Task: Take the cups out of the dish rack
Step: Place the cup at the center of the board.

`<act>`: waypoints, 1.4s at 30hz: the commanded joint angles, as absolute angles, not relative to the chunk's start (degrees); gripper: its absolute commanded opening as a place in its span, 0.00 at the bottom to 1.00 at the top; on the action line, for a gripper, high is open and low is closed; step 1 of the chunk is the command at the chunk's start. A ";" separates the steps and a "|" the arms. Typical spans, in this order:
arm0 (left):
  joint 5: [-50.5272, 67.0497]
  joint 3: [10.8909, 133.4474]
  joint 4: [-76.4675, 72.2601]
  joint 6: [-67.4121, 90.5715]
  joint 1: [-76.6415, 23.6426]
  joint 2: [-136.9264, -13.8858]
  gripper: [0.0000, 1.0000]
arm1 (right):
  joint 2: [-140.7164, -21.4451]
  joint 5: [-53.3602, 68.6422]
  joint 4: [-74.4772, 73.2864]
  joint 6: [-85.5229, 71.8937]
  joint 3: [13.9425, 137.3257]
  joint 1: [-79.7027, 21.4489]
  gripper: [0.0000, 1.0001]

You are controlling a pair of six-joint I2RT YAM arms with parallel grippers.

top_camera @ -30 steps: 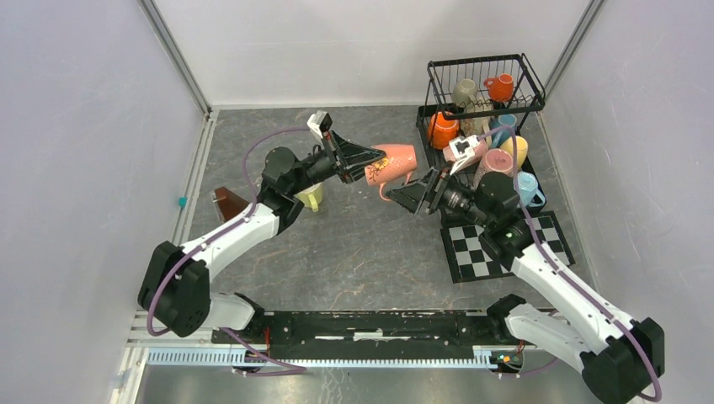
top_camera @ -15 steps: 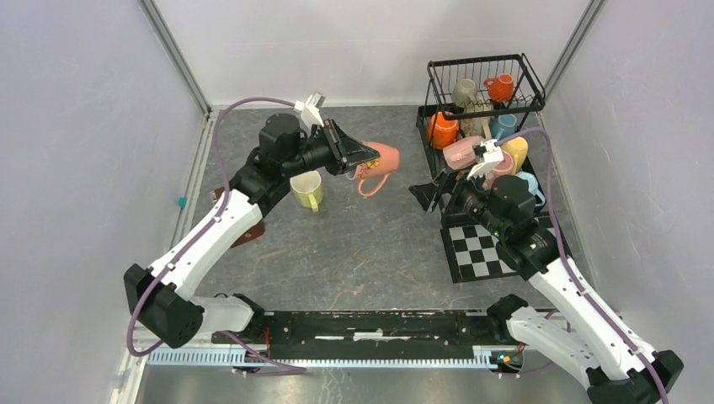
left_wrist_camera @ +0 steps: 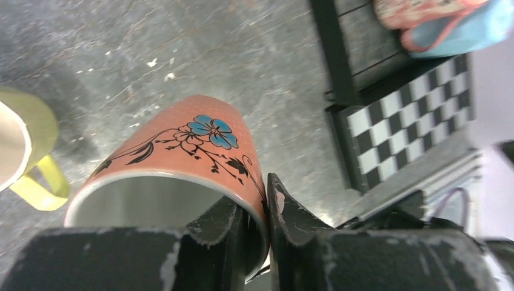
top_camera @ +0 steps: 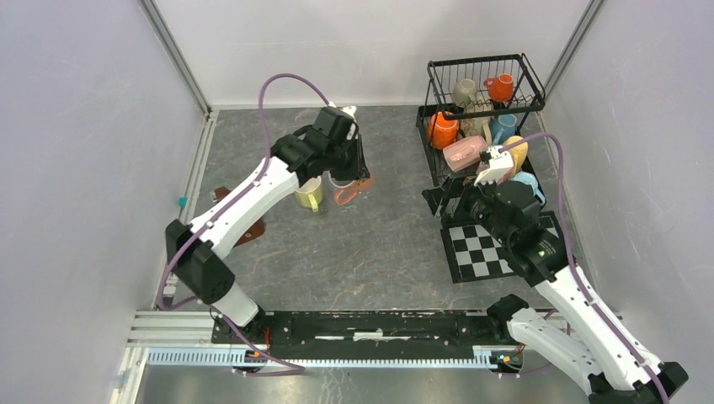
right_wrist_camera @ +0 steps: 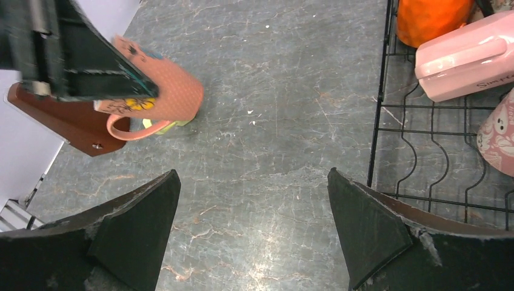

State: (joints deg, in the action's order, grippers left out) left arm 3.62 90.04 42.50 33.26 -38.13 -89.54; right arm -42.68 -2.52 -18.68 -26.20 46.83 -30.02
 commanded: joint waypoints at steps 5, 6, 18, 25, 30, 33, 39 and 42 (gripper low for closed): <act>-6.20 98.67 48.83 23.28 -39.10 -98.30 0.02 | -40.58 -4.94 -19.79 -24.66 48.87 -30.29 0.98; -6.48 99.16 49.20 22.92 -39.12 -99.63 0.02 | -40.46 -4.94 -19.99 -24.68 48.87 -30.30 0.98; -10.35 105.02 51.40 21.95 -38.26 -111.76 0.02 | -39.99 -4.00 -20.38 -24.72 48.77 -30.31 0.98; -9.65 107.28 52.62 22.58 -36.72 -116.19 0.02 | -39.66 -4.11 -21.09 -24.63 48.96 -30.32 0.98; -9.38 106.45 52.84 22.68 -35.62 -117.58 0.02 | -40.06 -3.96 -21.14 -24.70 48.87 -30.25 0.98; -9.19 106.04 52.82 22.42 -35.29 -117.77 0.02 | -40.15 -3.92 -21.04 -24.78 48.78 -30.30 0.98; -8.79 105.91 52.91 21.97 -34.88 -118.30 0.02 | -40.81 -3.53 -20.68 -24.82 48.47 -30.25 0.98; -8.80 105.86 53.33 21.88 -34.72 -118.90 0.02 | -40.87 -3.32 -20.50 -24.85 48.25 -30.29 0.98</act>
State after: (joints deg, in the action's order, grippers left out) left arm -8.01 104.29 53.74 25.10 -34.98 -118.72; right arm -40.84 -3.60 -21.96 -25.41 46.83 -30.02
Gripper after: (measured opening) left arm 0.217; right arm 0.979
